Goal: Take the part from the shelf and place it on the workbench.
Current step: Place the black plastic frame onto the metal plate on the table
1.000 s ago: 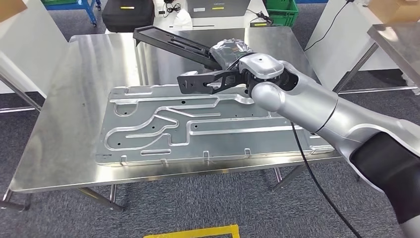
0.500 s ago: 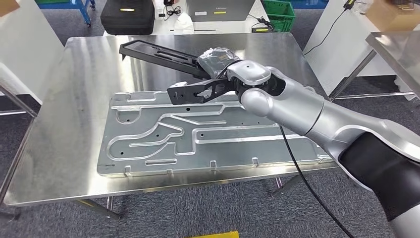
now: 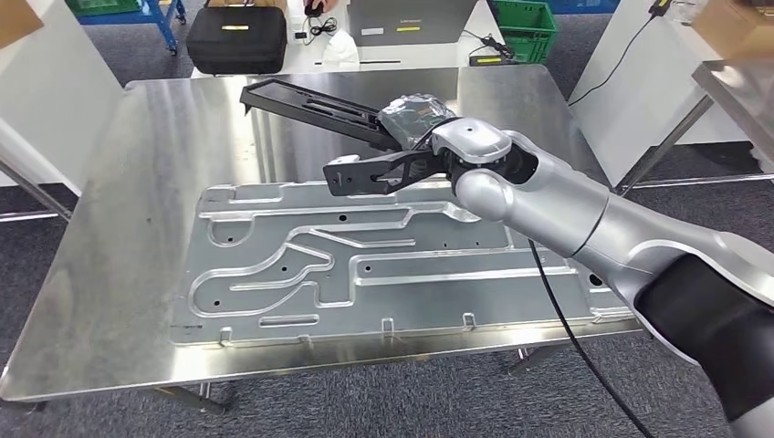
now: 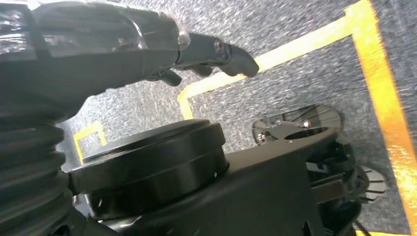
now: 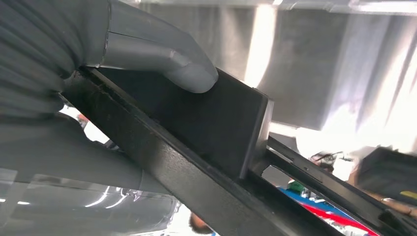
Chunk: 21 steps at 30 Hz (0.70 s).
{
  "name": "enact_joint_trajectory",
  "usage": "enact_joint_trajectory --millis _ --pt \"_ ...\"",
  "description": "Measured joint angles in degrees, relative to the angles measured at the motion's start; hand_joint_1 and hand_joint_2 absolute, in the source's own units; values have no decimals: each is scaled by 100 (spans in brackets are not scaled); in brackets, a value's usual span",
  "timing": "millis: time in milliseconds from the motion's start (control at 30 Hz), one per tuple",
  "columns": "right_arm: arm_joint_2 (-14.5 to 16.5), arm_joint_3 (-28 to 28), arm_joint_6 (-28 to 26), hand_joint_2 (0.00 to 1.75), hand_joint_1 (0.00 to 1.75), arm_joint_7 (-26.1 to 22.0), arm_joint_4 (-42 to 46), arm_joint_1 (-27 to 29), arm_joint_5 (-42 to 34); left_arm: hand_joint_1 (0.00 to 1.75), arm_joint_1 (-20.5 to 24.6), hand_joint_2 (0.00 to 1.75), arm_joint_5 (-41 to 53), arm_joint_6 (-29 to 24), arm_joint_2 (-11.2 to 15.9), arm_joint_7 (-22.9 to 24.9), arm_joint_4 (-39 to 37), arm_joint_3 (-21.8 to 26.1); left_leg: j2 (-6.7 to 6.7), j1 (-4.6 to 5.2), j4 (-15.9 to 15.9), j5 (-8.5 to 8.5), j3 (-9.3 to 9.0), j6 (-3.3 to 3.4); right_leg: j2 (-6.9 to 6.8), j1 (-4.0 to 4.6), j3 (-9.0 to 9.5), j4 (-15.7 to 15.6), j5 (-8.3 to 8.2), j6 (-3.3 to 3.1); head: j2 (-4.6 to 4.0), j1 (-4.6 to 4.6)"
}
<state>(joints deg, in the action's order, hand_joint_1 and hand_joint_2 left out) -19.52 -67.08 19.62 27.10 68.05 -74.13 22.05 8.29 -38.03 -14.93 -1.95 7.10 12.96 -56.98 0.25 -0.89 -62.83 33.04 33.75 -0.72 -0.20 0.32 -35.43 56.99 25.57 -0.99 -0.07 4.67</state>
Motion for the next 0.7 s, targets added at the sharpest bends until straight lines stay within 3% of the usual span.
enact_joint_trajectory --millis 100,133,167,233,267,300,467,533,600,633,667,700 --pt "50 -17 -9 175 175 -33 -35 44 15 0 1 175 -1 0 7 -4 0 2 -41 -11 -945 260 620 -45 -8 -9 104 -21 75 -20 0 -88" --pt "70 -29 -10 175 175 -44 -47 71 16 0 2 175 -1 0 9 -8 0 2 -40 -13 -1089 208 774 -55 -7 -10 142 -11 115 -16 0 -114" --pt "85 -42 -11 175 175 -51 -58 91 17 0 5 175 -1 0 10 -13 0 2 -35 -13 -1033 44 829 -61 -7 -12 182 7 161 -7 0 -136" --pt "107 -59 -12 175 175 -57 -78 105 25 0 1 175 4 -2 13 -25 0 2 -10 -12 -486 -447 695 -54 -7 -21 270 73 284 29 0 -173" --pt "111 -62 -15 175 175 -58 -86 102 29 0 -5 175 5 -3 14 -31 0 2 9 -5 -218 -613 595 -42 -3 -16 293 116 345 59 0 -195" --pt "116 -63 -16 175 175 -60 -94 102 34 0 -11 175 7 -4 16 -37 0 2 26 2 -10 -669 507 -9 2 -8 296 153 393 89 0 -210" --pt "127 -62 -25 175 175 -62 -127 107 41 0 -12 175 8 -4 23 -62 -1 2 3 -2 149 -536 389 161 -3 -11 248 296 533 200 0 -153" --pt "135 -58 -28 175 175 -63 -133 97 45 0 -9 175 9 -4 21 -67 -1 2 2 -19 160 -498 327 212 4 -30 9 799 761 266 0 -113" --pt "142 -63 -26 175 175 -63 -141 112 50 0 -12 175 3 -17 22 -84 -3 2 7 -18 160 -459 286 238 5 -49 -429 1525 990 305 0 -65" --pt "141 -66 -22 175 175 -63 -146 125 52 0 -15 175 -4 -38 22 -115 -4 2 6 -15 159 -439 265 241 6 -54 -601 1737 990 306 0 -37" --pt "141 -67 -16 175 175 -62 -153 135 52 0 -16 175 -10 -69 22 -159 -5 2 3 -11 159 -417 238 238 8 -54 -680 1755 872 293 0 -6" --pt "139 -66 -7 131 131 -60 -159 137 52 0 -16 175 -19 -108 22 -212 -5 2 -3 -6 159 -392 202 231 11 -50 -653 1562 651 266 0 25"
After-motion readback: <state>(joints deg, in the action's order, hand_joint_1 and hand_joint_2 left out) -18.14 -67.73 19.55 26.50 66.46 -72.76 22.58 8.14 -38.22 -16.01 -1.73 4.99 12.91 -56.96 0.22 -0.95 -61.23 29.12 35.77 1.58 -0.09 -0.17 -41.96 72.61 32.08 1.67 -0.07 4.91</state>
